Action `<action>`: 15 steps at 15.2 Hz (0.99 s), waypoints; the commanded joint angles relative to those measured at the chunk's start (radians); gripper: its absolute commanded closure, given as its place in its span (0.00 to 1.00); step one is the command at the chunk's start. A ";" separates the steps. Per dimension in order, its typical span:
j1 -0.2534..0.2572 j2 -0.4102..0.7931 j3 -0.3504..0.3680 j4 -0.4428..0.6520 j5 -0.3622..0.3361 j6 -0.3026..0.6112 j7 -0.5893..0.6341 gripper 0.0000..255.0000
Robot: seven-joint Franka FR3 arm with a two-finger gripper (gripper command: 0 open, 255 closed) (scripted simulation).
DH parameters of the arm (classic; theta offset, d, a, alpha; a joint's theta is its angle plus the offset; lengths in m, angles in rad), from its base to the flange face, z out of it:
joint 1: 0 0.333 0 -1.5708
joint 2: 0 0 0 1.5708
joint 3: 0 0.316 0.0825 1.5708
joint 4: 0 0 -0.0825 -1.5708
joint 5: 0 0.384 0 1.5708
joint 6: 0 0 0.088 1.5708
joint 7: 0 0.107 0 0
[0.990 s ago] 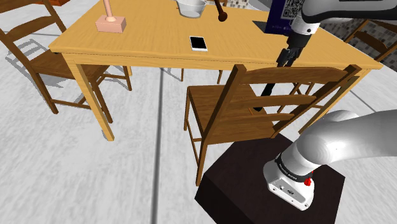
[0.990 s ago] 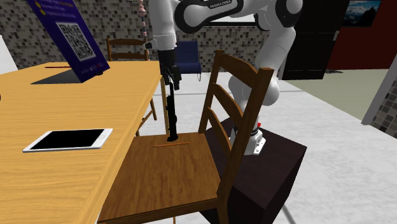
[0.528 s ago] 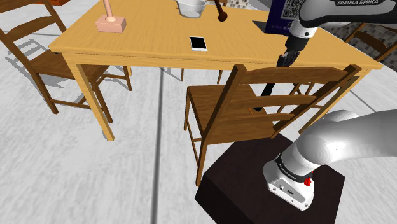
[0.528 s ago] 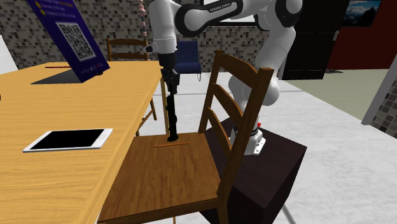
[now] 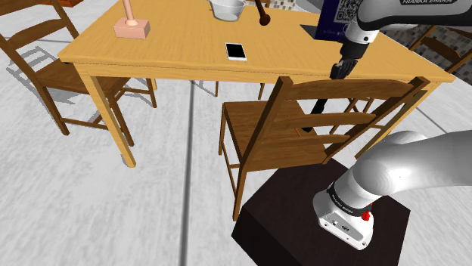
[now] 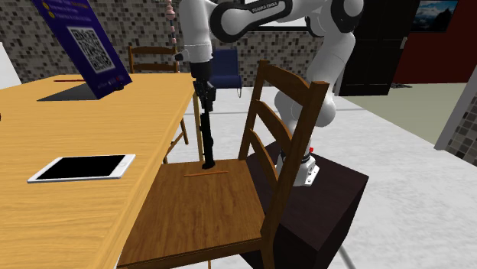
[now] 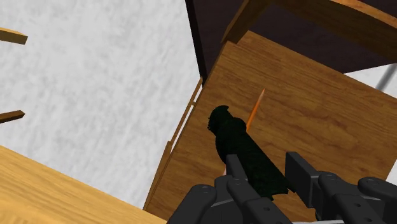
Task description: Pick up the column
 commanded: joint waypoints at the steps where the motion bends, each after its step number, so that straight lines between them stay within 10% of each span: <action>1: 0.002 -0.003 0.006 0.022 0.004 -0.026 0.001 1.00; 15: 0.012 0.001 0.035 0.186 0.028 -0.186 -0.007 1.00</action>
